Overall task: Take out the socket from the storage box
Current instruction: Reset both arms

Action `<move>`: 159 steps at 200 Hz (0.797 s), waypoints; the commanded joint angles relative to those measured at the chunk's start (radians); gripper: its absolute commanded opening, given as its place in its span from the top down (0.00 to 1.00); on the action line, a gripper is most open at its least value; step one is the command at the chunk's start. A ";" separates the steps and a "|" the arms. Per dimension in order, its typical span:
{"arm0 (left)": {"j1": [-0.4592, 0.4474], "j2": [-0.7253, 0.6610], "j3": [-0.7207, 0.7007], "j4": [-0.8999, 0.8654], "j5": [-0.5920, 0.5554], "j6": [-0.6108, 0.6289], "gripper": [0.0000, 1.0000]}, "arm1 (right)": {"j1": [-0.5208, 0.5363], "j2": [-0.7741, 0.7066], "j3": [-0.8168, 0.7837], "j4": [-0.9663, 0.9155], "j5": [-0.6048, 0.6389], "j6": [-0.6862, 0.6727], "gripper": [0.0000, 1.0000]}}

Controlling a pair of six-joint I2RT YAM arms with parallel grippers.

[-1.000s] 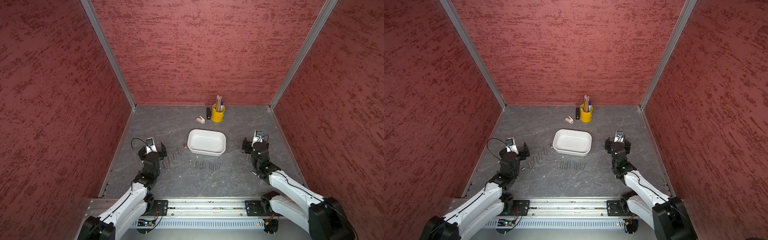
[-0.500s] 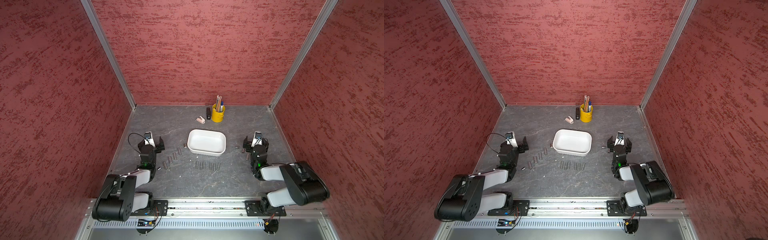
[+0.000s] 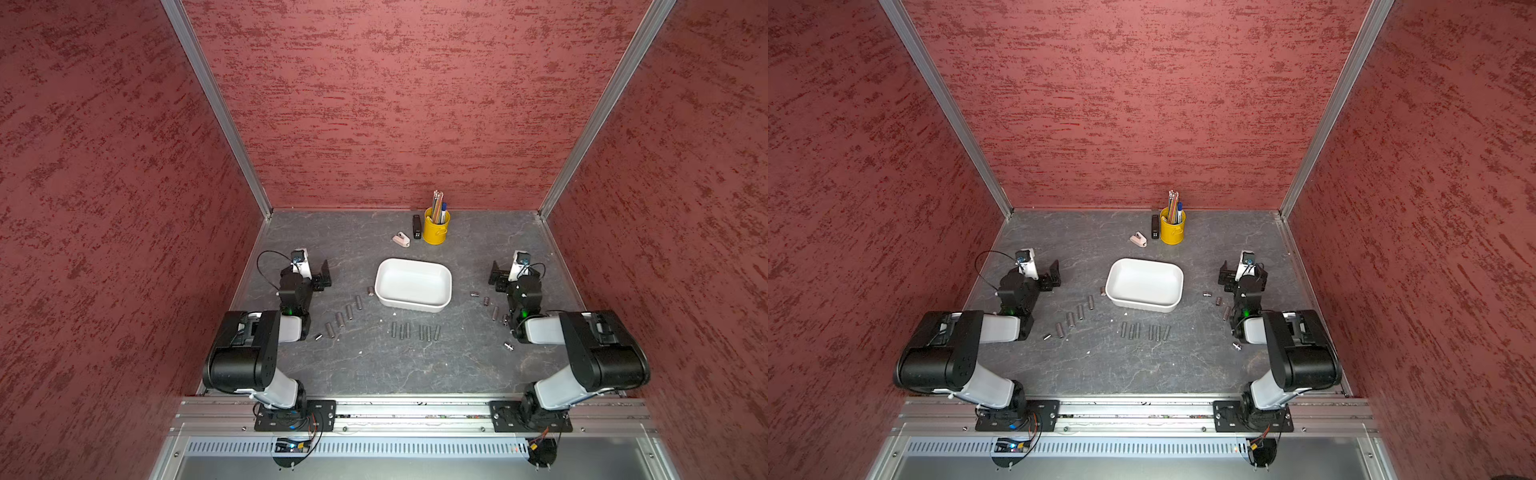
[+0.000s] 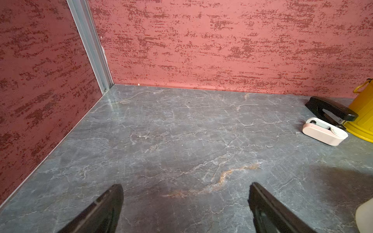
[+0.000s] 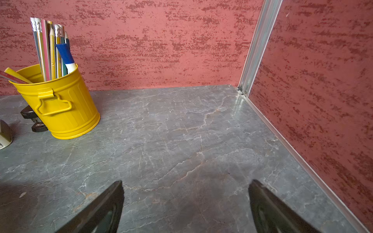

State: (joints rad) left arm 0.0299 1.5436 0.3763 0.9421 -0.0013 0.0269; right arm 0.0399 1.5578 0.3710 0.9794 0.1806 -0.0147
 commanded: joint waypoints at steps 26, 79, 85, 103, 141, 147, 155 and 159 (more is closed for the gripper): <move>0.001 -0.008 0.001 -0.036 0.041 -0.011 0.00 | -0.003 -0.006 -0.003 -0.022 -0.043 0.018 0.02; 0.001 -0.007 0.001 -0.034 0.040 -0.011 0.00 | -0.004 -0.006 -0.001 -0.025 -0.044 0.017 0.02; 0.001 -0.007 0.001 -0.034 0.041 -0.012 0.00 | -0.005 -0.007 -0.001 -0.025 -0.043 0.018 0.02; 0.001 -0.008 0.001 -0.035 0.041 -0.011 0.00 | -0.004 -0.006 -0.001 -0.025 -0.044 0.017 0.01; 0.001 -0.008 0.001 -0.034 0.041 -0.011 0.00 | -0.003 -0.003 0.006 -0.036 -0.043 0.016 0.01; 0.001 -0.008 0.001 -0.034 0.040 -0.011 0.00 | -0.002 -0.003 0.008 -0.037 -0.043 0.016 0.02; 0.002 -0.007 0.002 -0.035 0.041 -0.010 0.00 | -0.003 -0.002 0.008 -0.038 -0.043 0.016 0.01; 0.001 -0.008 0.001 -0.034 0.041 -0.011 0.00 | -0.003 -0.003 0.008 -0.039 -0.043 0.016 0.02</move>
State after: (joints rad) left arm 0.0296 1.5436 0.3763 0.9115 0.0254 0.0227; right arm 0.0399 1.5578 0.3706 0.9485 0.1520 -0.0067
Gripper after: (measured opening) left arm 0.996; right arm 0.985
